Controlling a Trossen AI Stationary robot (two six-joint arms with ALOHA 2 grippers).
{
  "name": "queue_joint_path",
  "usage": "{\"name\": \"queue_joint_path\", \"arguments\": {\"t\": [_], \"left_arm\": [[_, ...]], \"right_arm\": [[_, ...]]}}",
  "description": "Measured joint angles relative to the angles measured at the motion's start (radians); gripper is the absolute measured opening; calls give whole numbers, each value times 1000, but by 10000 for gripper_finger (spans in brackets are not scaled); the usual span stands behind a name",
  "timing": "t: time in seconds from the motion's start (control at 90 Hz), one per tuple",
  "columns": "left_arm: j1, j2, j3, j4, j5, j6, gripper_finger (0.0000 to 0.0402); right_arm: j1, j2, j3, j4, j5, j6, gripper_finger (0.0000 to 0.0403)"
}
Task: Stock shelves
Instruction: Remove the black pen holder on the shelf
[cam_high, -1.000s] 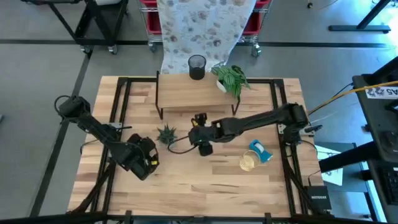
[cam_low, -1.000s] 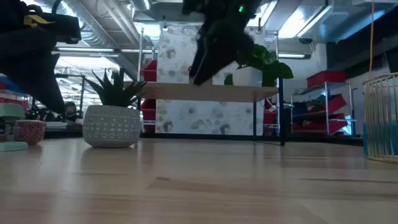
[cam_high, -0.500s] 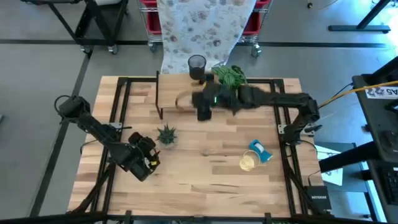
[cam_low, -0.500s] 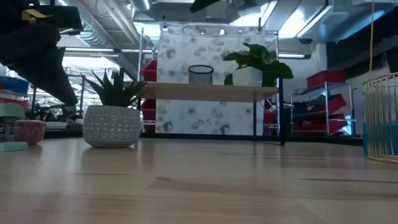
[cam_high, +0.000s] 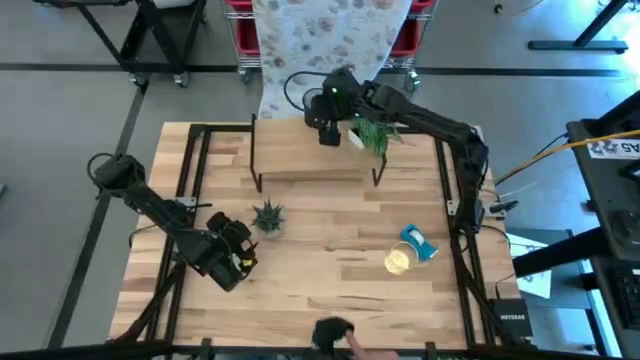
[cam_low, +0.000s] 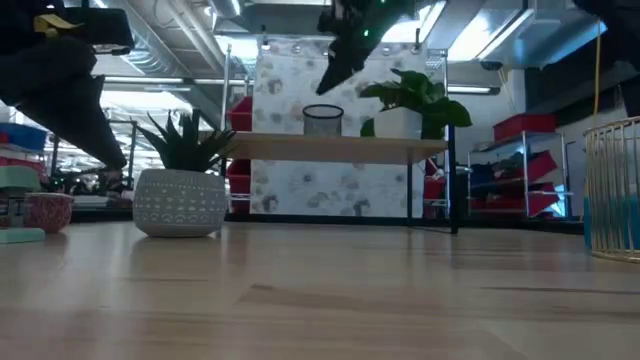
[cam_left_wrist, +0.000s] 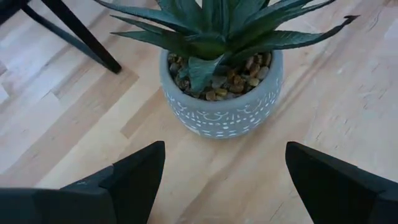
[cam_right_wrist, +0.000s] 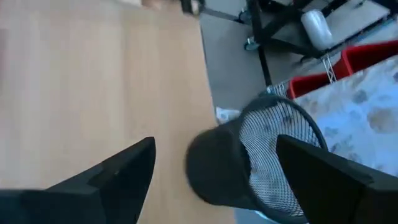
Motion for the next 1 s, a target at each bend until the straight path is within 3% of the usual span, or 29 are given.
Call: {"name": "queue_joint_path", "arguments": {"t": [0.289, 0.4, 0.556, 0.756, 0.922, 1.0], "left_arm": [[0, 0, 0, 16, 0, 19, 314], [0, 0, 0, 55, 0, 54, 314], [0, 0, 0, 88, -7, 100, 314], [1, 0, 0, 89, -13, 102, 314], [1, 0, 0, 89, -13, 101, 314], [1, 0, 0, 89, -13, 100, 314]], "right_arm": [[-44, 73, 0, -10, -2, 1, 318], [-37, 76, 0, -29, -39, -8, 300], [-21, 76, 0, -44, -52, -20, 230], [4, 76, 1, -52, 10, -27, 115], [34, 75, 73, -112, 27, -38, 21], [56, 75, 127, -161, 24, -41, 7]]}}
